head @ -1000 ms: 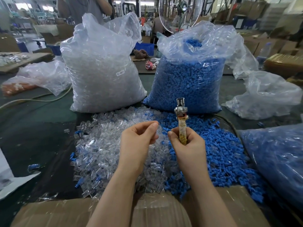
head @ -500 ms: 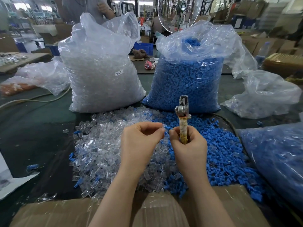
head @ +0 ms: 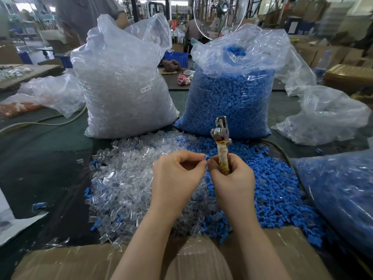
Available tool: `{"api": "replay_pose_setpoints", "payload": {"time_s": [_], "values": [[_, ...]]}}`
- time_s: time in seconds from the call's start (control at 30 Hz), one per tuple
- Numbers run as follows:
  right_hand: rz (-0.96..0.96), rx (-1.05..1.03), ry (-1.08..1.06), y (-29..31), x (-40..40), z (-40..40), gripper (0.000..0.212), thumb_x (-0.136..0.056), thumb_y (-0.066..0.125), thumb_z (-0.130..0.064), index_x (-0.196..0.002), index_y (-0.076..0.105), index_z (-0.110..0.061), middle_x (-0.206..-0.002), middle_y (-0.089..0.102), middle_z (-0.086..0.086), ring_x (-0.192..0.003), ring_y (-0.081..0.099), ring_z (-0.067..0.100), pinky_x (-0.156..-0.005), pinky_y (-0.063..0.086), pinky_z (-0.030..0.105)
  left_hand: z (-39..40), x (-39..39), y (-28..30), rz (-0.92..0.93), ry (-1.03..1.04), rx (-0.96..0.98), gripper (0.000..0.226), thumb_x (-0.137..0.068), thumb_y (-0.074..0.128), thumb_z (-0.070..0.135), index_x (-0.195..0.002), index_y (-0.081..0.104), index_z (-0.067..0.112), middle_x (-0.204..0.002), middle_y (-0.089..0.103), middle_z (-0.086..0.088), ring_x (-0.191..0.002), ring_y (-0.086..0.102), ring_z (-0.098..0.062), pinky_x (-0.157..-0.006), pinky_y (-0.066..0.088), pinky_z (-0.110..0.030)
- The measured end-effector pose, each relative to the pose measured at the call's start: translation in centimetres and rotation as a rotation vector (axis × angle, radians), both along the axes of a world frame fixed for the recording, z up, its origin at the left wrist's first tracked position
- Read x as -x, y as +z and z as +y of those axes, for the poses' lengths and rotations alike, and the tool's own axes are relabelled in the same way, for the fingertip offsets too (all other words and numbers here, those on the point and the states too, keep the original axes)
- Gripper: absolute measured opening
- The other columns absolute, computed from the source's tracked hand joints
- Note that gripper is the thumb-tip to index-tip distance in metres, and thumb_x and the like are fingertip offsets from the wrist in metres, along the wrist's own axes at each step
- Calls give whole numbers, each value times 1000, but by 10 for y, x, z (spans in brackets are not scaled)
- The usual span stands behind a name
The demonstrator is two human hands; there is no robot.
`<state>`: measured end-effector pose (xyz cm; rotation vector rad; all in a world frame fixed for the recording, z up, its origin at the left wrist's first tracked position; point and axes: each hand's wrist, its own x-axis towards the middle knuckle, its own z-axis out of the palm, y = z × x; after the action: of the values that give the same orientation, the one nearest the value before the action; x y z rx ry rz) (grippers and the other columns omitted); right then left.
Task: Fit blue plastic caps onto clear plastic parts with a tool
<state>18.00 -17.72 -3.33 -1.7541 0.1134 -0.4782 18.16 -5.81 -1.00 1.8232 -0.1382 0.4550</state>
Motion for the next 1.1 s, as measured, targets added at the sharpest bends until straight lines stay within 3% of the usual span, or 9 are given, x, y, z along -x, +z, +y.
{"api": "replay_pose_setpoints", "payload": {"time_s": [0.3, 0.6, 0.8, 0.9, 0.97, 1.1], "values": [[-15, 0, 68, 1, 0, 0, 12, -88, 68, -17, -76, 65, -21, -68, 63, 0, -52, 47, 3, -47, 40, 23, 0, -3, -4, -13, 19, 35, 22, -77, 80, 4, -77, 75, 26, -73, 73, 19, -67, 69, 2, -61, 51, -10], [37, -12, 55, 0, -2, 1, 14, -89, 67, -26, -76, 65, -21, -55, 56, -9, -48, 41, 4, -45, 36, 24, -3, -3, -6, -44, 42, 42, 20, -78, 81, 7, -77, 75, 26, -73, 72, 19, -68, 69, 3, -63, 50, -8], [66, -49, 54, 3, 0, 2, 11, -89, 67, -26, -78, 67, -23, -63, 63, 0, -49, 47, 7, -48, 41, 30, -2, -2, -6, -72, 36, 40, 16, -78, 80, 5, -81, 77, 20, -74, 73, 16, -70, 70, 0, -65, 52, -11], [79, -86, 72, 3, 1, 2, 12, -89, 67, -24, -77, 68, -22, -57, 59, -2, -47, 43, 5, -44, 38, 26, -1, -1, -7, -67, 35, 30, 16, -79, 80, 5, -82, 77, 21, -75, 73, 15, -71, 70, 0, -65, 52, -10], [79, -123, 90, 3, 1, 2, 13, -89, 68, -23, -76, 68, -22, -59, 60, 0, -47, 44, 5, -43, 37, 22, -1, -1, -6, 6, 44, 95, 15, -80, 79, 6, -80, 77, 20, -74, 74, 12, -70, 70, -3, -65, 53, -13], [65, -154, 88, 5, -1, 2, 17, -91, 67, -23, -75, 67, -18, -72, 65, 9, -58, 55, 11, -48, 44, 17, 4, -3, 0, 238, -52, 506, 6, -82, 76, 4, -82, 75, 11, -73, 75, -5, -68, 71, -13, -62, 54, -18]]}}
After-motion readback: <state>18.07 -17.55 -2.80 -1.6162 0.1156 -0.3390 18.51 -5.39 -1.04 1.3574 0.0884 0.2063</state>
